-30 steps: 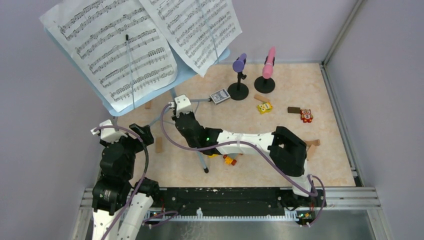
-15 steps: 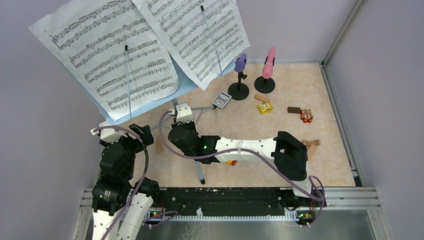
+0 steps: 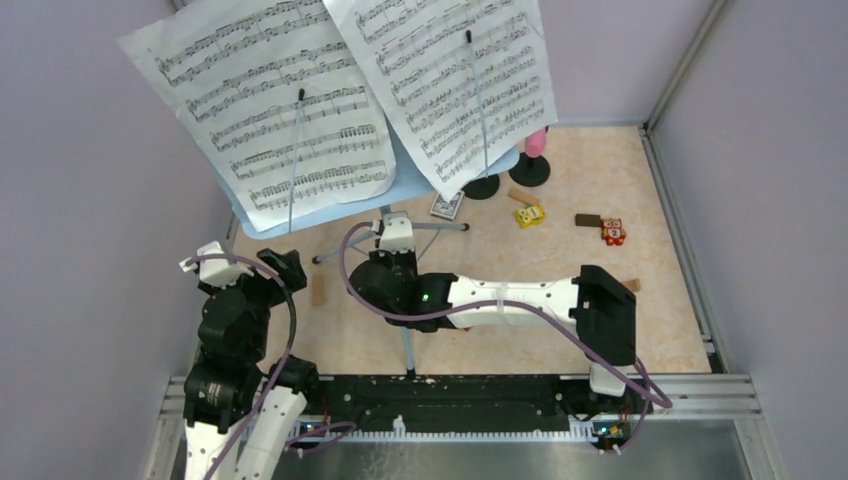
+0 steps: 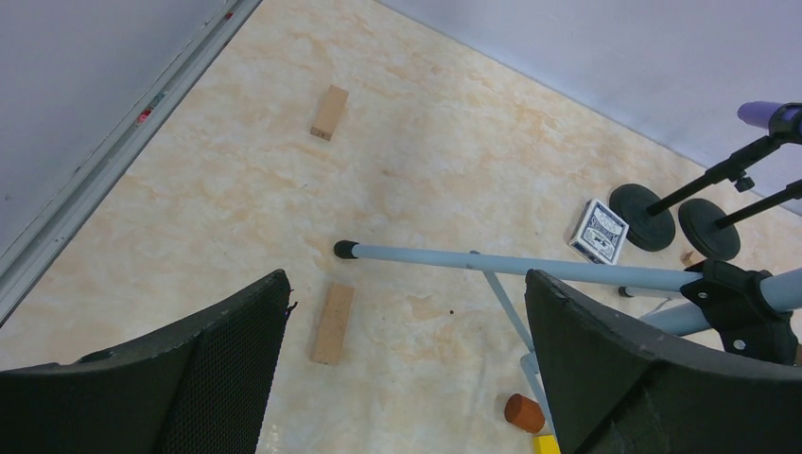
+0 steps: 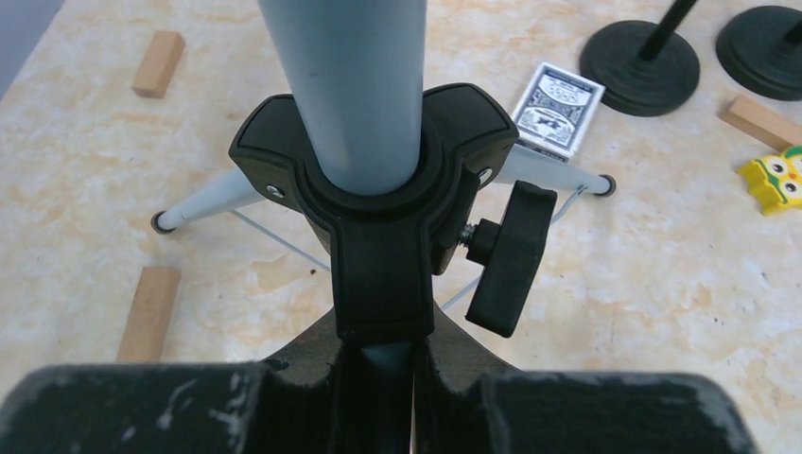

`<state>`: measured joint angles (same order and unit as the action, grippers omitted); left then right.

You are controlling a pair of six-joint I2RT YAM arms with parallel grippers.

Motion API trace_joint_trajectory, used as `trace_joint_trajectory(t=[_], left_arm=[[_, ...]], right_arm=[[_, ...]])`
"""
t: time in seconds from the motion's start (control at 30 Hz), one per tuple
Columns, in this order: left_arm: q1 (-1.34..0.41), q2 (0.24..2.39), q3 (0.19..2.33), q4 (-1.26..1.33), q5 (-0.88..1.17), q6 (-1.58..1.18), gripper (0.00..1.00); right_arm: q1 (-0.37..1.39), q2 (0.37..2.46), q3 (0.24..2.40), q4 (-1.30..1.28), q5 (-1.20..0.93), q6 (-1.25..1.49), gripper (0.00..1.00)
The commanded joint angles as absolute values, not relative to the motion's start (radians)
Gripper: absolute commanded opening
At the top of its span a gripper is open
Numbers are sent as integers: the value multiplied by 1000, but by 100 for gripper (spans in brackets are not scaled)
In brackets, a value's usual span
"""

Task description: Pack up the instrument practice props

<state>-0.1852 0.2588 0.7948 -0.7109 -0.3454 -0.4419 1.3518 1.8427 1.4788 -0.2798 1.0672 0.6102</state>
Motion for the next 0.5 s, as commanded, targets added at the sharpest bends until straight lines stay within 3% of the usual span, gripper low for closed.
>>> trace_joint_trajectory(t=[0.0,0.23,0.47], left_arm=[[-183,251,793,-673,-345,-436,97],[-186,249,794,-675,-346,-437,98],[-187,250,794,-673,-344,-436,98]], right_arm=[[1363,1800,1444,-541,1128,727,0],[1311,1714,1335,-542,1105,737,0],[1225,1560,1182,-411,1050,542,0]])
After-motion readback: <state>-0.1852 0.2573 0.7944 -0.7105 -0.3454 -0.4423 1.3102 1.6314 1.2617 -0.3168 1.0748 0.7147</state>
